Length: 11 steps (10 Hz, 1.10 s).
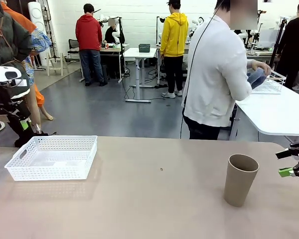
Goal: Clean and organize the cups into the basket.
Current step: Pick up the Organizing basket and move it to the center of the table, then pick up the Reusable plastic cup from the right side of the table and place it inside the Organizing basket.
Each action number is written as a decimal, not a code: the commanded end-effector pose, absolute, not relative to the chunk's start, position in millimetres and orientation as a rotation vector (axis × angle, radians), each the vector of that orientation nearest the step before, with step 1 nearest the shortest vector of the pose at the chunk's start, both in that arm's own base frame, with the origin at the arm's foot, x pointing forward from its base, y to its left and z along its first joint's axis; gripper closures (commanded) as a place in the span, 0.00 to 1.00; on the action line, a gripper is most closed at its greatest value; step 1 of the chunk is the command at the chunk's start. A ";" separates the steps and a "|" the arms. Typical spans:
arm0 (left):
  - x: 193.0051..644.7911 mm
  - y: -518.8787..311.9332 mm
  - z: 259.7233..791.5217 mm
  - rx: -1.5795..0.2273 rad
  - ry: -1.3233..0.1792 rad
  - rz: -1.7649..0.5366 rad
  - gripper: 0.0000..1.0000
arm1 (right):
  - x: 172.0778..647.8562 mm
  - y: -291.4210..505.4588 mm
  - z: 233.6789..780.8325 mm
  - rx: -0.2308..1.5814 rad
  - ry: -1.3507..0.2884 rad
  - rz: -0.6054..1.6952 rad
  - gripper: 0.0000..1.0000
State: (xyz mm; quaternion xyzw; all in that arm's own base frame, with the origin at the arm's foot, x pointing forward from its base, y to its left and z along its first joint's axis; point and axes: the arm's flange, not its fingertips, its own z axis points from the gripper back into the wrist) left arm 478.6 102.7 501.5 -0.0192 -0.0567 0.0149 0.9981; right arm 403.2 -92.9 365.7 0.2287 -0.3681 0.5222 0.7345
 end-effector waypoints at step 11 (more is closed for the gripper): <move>479.7 99.2 503.3 -0.027 -0.114 0.068 0.00 | 422.1 -90.9 338.6 0.420 -0.867 1.108 0.00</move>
